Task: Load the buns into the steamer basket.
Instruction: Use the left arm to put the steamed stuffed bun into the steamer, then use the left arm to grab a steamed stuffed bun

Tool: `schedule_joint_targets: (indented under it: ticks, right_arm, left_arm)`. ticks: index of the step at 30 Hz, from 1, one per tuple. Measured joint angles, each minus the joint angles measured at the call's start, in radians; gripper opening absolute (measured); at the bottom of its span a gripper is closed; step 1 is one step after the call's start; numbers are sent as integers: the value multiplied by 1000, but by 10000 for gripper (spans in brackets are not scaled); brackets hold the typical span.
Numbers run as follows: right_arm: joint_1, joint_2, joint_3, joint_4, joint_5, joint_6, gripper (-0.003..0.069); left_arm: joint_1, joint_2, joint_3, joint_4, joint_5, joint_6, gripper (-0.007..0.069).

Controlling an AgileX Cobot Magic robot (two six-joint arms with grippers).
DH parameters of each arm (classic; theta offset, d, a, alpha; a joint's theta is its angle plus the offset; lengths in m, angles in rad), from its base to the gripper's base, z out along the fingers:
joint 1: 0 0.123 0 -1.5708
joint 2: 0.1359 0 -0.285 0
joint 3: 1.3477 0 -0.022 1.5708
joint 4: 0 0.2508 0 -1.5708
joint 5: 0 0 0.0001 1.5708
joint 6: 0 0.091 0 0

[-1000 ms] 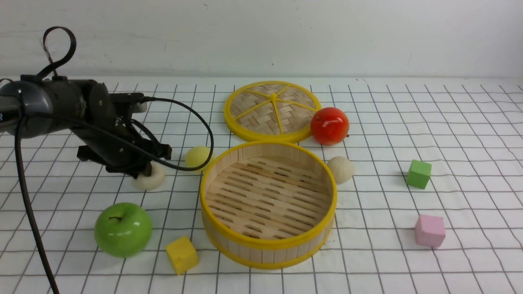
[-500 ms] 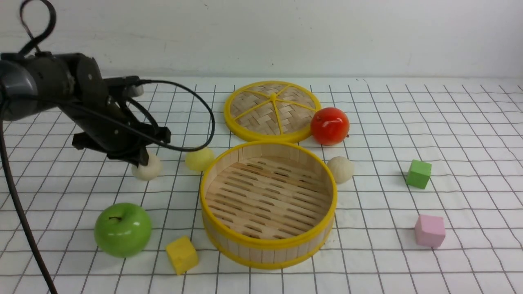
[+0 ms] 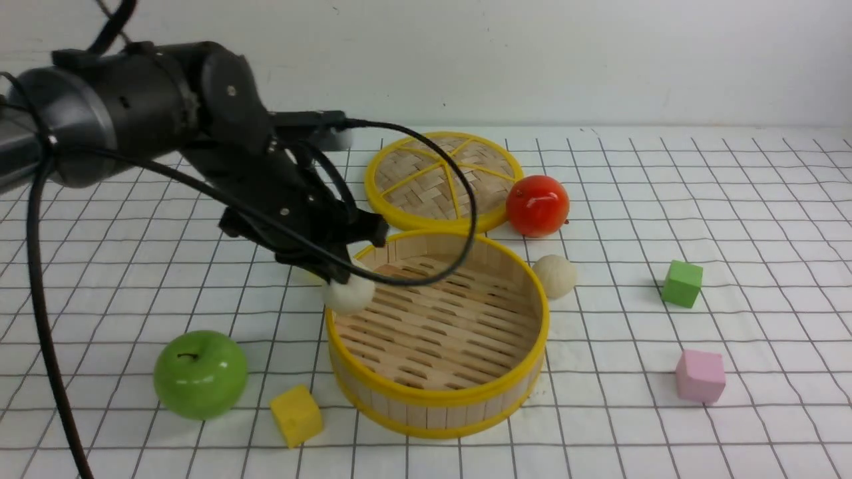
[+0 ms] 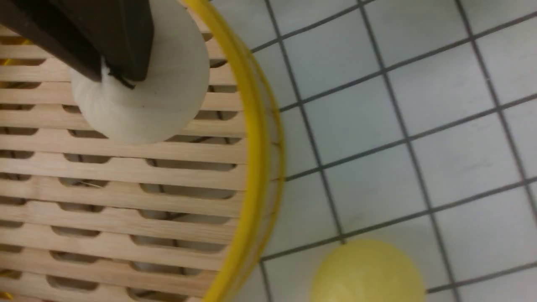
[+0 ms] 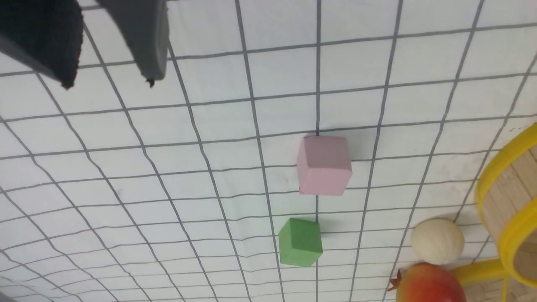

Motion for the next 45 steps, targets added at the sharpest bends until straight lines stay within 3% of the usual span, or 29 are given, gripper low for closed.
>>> schedule_joint_targets:
  ticks: [10,14,23,26,33,39,45]
  right_arm:
    - [0,0,0,0,0,0,241]
    - [0,0,0,0,0,0,241]
    - [0,0,0,0,0,0,241]
    - [0,0,0,0,0,0,241]
    - [0,0,0,0,0,0,241]
    - [0,0,0,0,0,0,241]
    - [0,0,0,0,0,0,241]
  left_arm:
    - [-40,91,0,29,-28,-118,10]
    - [-40,101,0,37,-27,-156,51]
    - [-40,51,-60,95,33,-164,311]
    - [-40,43,-125,153,85,-164,357]
    - [11,41,-228,288,90,-200,340]
    - [109,97,-232,253,-20,-233,294]
    - [120,195,-236,189,-124,-229,286]
